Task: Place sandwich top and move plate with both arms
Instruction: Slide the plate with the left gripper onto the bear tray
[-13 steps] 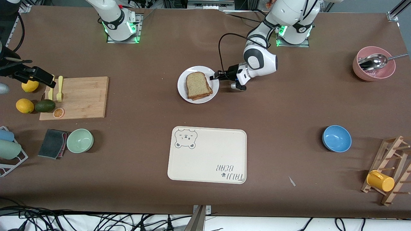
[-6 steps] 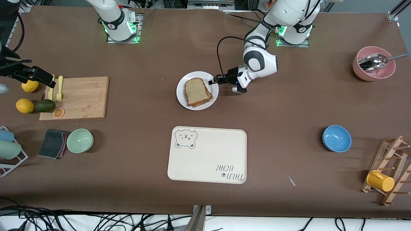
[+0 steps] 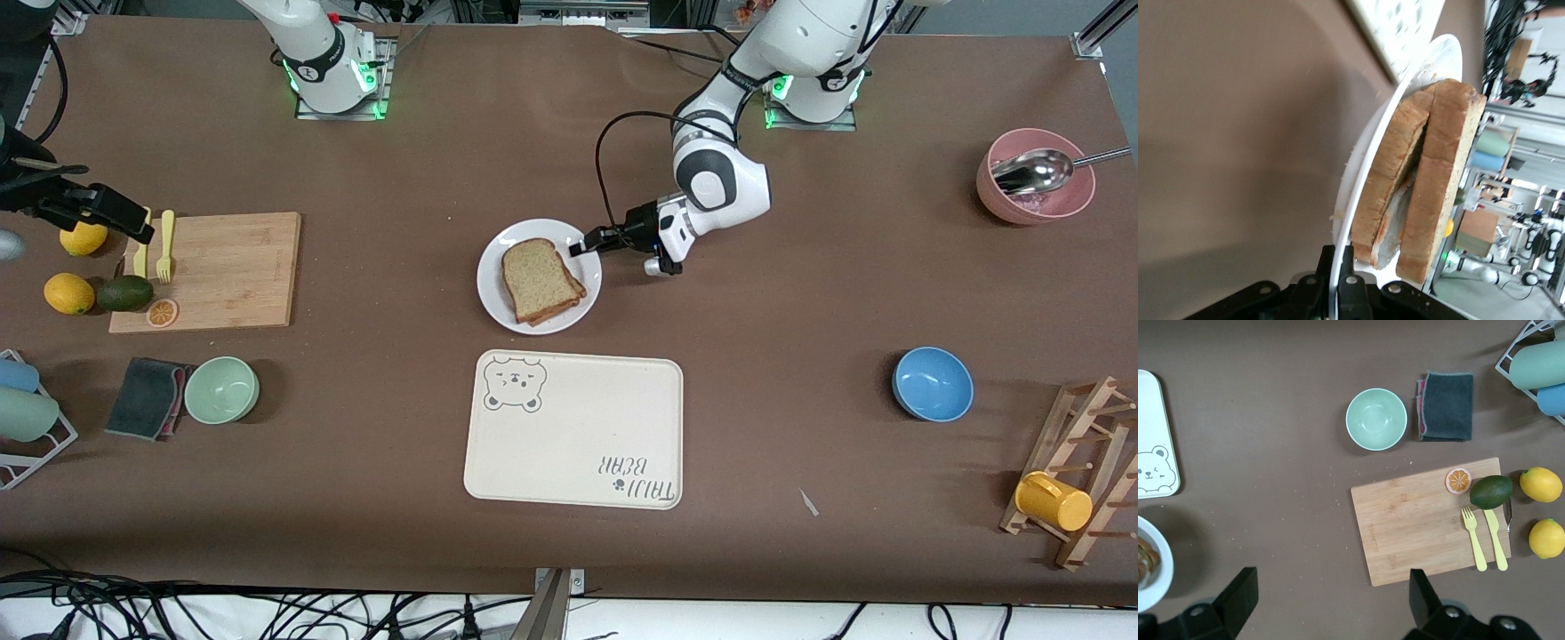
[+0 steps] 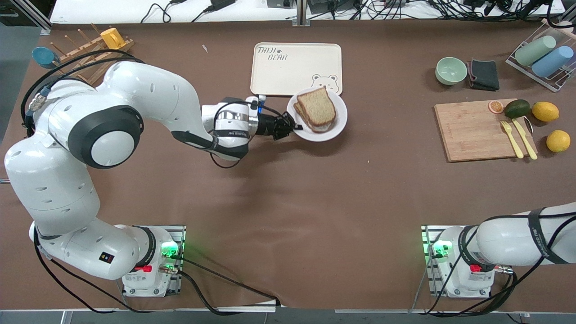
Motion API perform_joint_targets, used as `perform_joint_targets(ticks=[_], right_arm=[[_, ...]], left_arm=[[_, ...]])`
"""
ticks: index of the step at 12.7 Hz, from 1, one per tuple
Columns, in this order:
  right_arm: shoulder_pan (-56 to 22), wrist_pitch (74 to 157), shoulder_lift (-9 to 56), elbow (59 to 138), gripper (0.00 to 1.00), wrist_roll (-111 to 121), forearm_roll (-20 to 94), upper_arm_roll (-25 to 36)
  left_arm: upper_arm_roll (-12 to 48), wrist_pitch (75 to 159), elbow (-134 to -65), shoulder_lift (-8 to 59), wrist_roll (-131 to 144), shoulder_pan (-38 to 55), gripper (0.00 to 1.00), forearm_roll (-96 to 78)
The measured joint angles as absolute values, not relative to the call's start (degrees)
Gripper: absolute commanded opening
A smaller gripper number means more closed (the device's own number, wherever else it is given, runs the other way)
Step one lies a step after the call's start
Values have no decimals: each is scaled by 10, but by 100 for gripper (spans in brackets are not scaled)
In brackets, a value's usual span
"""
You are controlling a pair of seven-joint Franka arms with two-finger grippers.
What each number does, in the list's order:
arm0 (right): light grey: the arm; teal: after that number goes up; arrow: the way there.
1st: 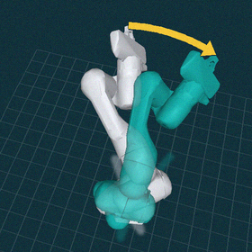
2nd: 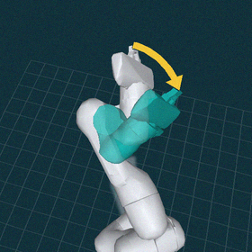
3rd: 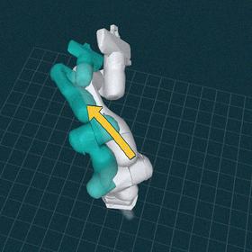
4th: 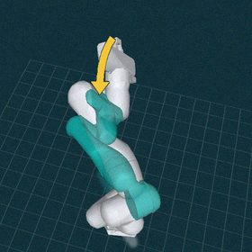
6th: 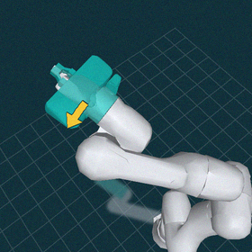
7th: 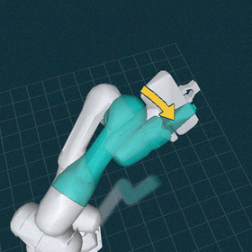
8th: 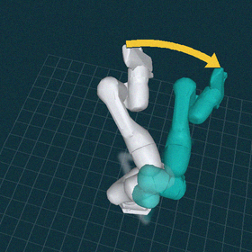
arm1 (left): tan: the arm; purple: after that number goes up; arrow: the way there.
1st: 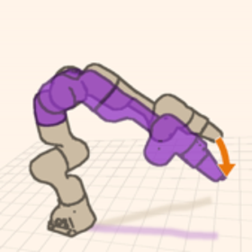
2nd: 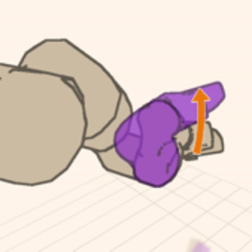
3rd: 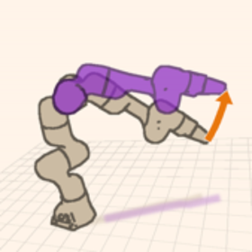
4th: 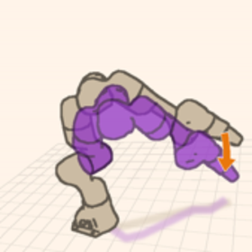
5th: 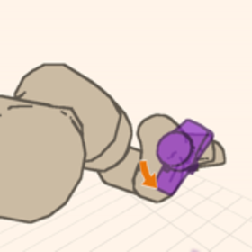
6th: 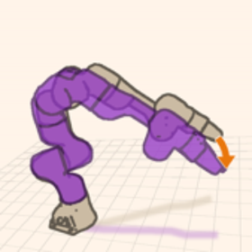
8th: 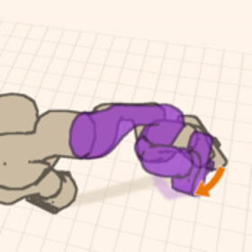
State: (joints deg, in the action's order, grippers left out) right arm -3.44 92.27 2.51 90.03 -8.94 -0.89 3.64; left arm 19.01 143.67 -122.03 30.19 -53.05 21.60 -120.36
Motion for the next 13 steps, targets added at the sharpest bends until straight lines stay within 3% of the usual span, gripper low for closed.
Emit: perform_joint_targets(ticks=[3, 8, 13], right_arm=[[-34, 923, 25, 900, 100, -89, -9, 36], [-34, 923, 25, 899, 100, -89, -9, 35], [-34, 923, 25, 899, 100, -89, -9, 35]], left_arm=[[155, 1437, -1175, 316, -530, 206, 0, -1204], [90, 1437, -1016, 425, -505, 201, 0, -1182], [72, 1438, -928, 486, -417, 203, 0, -1146]])
